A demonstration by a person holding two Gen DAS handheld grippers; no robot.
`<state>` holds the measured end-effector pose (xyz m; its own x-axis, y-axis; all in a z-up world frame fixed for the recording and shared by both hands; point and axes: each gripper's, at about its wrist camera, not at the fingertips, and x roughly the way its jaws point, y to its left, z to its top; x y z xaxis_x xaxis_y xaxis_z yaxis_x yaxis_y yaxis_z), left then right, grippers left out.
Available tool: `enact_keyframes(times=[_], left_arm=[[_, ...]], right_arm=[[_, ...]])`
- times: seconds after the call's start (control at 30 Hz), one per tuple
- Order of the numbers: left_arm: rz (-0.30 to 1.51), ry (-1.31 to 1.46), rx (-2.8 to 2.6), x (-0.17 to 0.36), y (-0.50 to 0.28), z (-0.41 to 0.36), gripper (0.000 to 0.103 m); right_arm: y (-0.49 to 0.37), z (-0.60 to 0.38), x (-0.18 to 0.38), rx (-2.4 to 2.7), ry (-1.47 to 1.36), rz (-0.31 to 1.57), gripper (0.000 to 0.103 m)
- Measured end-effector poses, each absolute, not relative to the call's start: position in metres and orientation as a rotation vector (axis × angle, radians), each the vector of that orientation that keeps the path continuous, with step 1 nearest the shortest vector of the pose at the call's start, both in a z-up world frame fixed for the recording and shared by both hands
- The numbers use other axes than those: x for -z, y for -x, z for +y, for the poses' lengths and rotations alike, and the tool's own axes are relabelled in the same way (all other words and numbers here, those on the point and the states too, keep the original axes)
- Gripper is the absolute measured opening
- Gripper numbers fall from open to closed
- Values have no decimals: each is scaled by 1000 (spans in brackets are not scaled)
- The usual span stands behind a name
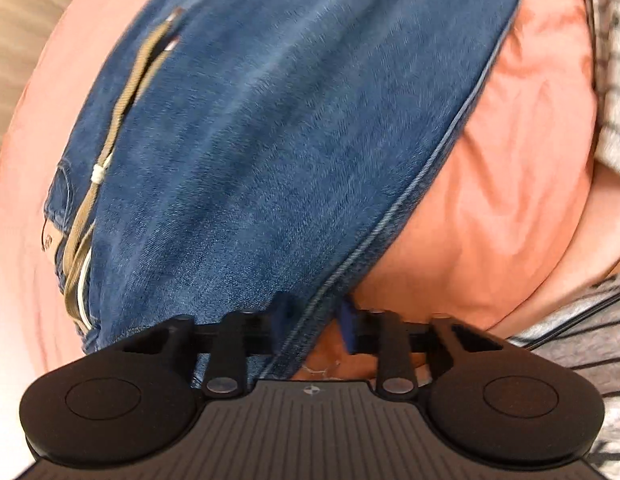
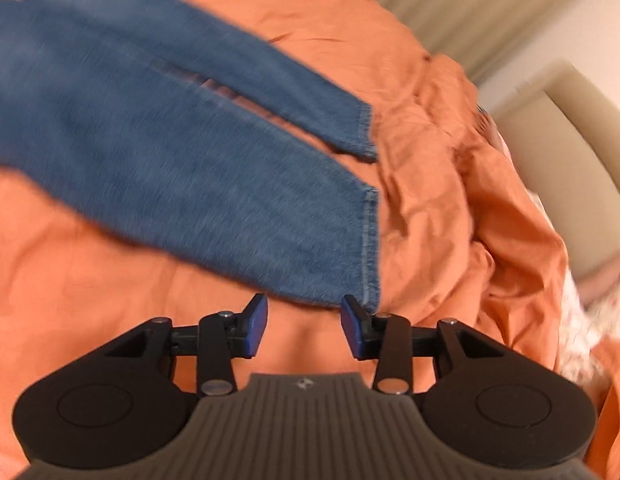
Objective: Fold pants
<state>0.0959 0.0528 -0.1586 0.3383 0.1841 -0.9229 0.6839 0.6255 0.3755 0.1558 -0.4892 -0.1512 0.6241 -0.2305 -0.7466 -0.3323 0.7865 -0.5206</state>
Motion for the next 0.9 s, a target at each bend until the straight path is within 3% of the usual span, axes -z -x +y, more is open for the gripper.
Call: enact_keyframes(times=[0.13, 0.33, 0.4, 0.5, 0.9], left_arm=[[1133, -813, 344, 143, -87, 62, 19], [983, -713, 227, 112, -92, 65, 18], [937, -676, 197, 102, -97, 62, 18], [887, -645, 166, 93, -104, 62, 17], [744, -544, 54, 23, -154, 71, 10]], right_arm=[[-146, -474, 176, -103, 891, 848, 37], [-150, -465, 200, -111, 1041, 787, 32], [-155, -463, 205, -108, 1064, 769, 12], [-159, -461, 209, -108, 1097, 758, 1], [-212, -458, 138, 11, 990, 646, 0]])
